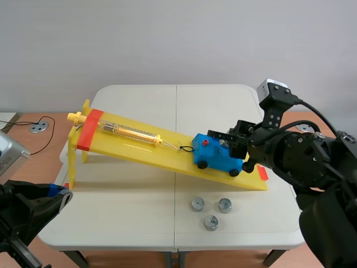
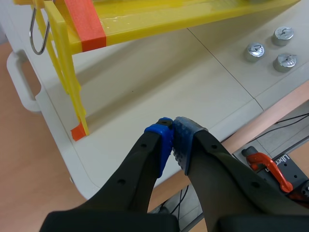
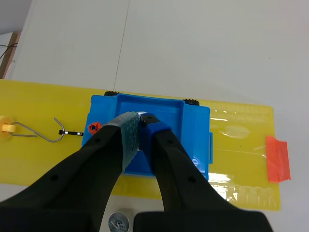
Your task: Place the four metal weights on the blue cart on the ramp.
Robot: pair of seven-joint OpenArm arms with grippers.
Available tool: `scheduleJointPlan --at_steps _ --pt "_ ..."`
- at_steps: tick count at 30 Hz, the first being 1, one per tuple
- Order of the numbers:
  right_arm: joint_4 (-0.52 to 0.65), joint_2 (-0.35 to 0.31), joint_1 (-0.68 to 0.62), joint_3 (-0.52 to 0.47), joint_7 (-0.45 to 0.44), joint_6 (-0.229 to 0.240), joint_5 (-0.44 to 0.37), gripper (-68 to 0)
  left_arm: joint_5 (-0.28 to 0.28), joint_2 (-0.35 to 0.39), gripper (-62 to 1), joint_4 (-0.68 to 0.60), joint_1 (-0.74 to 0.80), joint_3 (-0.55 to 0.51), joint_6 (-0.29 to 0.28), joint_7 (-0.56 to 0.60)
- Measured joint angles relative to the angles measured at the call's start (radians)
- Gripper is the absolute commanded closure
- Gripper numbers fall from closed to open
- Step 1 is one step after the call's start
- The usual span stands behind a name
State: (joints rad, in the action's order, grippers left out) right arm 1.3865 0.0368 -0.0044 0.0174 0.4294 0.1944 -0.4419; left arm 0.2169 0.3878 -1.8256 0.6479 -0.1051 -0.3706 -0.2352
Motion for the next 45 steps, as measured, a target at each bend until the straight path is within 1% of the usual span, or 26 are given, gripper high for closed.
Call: scheduleJointPlan --at_steps 8,13,16,20,21,26,30,32,34,35,37,40,43,45 --pt "-0.11 0.025 0.054 0.0 -0.027 0.0 0.014 -0.6 0.0 0.0 -2.7 0.0 0.0 0.0 0.0 0.0" --pt "-0.114 0.037 0.056 0.0 -0.053 0.0 0.033 -0.6 0.0 0.0 -2.7 0.0 0.0 0.0 0.0 0.0" --pt "-0.114 0.038 0.056 0.0 -0.059 -0.023 0.034 -0.6 0.0 0.0 -2.7 0.0 0.0 0.0 0.0 0.0" --pt "-0.114 0.038 0.056 0.0 -0.062 -0.039 0.034 -0.7 0.0 0.0 -2.7 0.0 0.0 0.0 0.0 0.0" --pt "-0.114 0.038 0.056 0.0 -0.063 -0.042 0.035 -1.7 0.0 0.0 -2.8 0.0 0.0 0.0 0.0 0.0" --pt "-0.114 0.038 0.056 0.0 -0.068 -0.065 0.049 -12.4 0.0 0.0 -2.7 0.0 0.0 0.0 0.0 0.0" --pt "-0.114 0.038 0.056 0.0 -0.082 -0.068 0.052 -24.1 0.0 0.0 -2.7 0.0 0.0 0.0 0.0 0.0" --pt "-0.114 0.038 0.056 -0.003 -0.083 -0.068 0.052 -26.2 0.0 0.0 -2.7 0.0 0.0 0.0 0.0 0.0" --pt "-0.112 0.038 0.056 -0.019 -0.077 -0.067 0.052 -26.4 0.0 0.0 -2.8 0.0 0.0 0.0 0.0 0.0" --pt "-0.107 0.039 0.056 -0.032 -0.067 -0.066 0.052 -26.4 0.0 0.0 -2.7 0.0 0.0 0.0 0.0 0.0" --pt "-0.077 0.038 0.05 -0.064 -0.037 -0.046 0.048 -26.4 0.0 0.0 -2.7 0.0 0.0 0.0 0.0 0.0" --pt "0.014 0.025 0.024 -0.111 0.0 -0.008 0.025 -27.3 0.0 0.0 -2.7 0.0 0.0 0.0 0.0 0.0" --pt "0.132 -0.018 -0.019 -0.129 0.023 0.031 0.005 -27.5 0.0 0.0 -2.7 0.0 0.0 0.0 0.0 0.0" --pt "0.204 -0.056 -0.051 -0.129 0.029 0.043 0.003 -27.5 0.0 0.0 -2.7 0.0 0.0 0.0 0.0 0.0"
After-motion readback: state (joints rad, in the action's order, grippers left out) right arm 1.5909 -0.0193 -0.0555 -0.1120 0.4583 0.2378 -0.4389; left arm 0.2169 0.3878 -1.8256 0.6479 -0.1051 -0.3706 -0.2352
